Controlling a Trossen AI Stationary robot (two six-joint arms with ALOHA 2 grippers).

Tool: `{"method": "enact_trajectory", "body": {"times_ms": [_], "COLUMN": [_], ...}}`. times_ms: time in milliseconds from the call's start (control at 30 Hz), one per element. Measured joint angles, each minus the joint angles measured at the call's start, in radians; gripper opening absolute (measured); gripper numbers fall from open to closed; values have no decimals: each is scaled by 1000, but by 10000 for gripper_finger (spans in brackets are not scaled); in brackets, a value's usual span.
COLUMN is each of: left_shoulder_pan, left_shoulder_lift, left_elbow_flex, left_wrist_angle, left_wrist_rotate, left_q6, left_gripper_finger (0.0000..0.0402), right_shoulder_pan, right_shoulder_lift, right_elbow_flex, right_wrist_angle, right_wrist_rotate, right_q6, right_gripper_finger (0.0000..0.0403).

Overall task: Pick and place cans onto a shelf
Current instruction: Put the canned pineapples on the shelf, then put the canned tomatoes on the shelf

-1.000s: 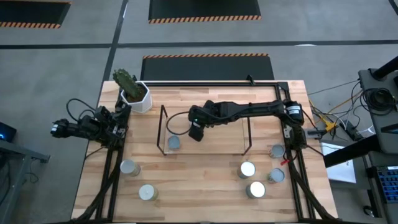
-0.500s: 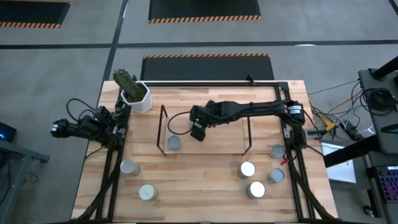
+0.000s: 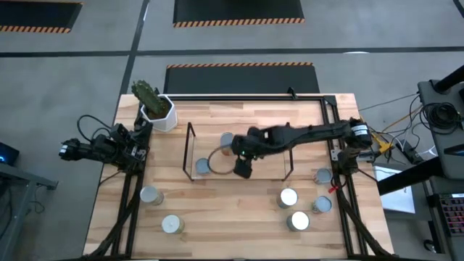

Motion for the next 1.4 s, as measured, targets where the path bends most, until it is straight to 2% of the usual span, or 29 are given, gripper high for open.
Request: {"method": "enact_trajectory", "body": {"times_ms": [233,367,600,800,1000,1100,1233,1400], "left_shoulder_pan": [0,0,0,0,0,0,0,0], "left_shoulder_lift": [0,0,0,0,0,0,0,32], "left_elbow_flex": [0,0,0,0,0,0,5,80], "left_wrist_angle": [0,0,3,3,3,3,-8,-104], "left_wrist_rotate": [0,0,0,0,0,5,48,172], "left_q6": [0,0,0,0,0,0,-7,-54], "left_gripper_finger": [0,0,0,0,0,0,0,0], "right_shoulder_pan": [-4,-26,-45,-46,-31,5,82,190], "right_shoulder_lift": [2,3,3,3,-14,-56,-131,-238], "right_elbow_flex": [-210,-270,-283,-284,-273,-274,-313,-393], "right_wrist_angle": [328,477,527,597,552,523,521,544], "right_wrist_rotate": [23,32,152,158,152,169,247,271], "right_q6": [-56,-77,-103,-132,-148,-166,-189,-221], "right_gripper_finger": [82,18,13,13,12,12,12,12]}}
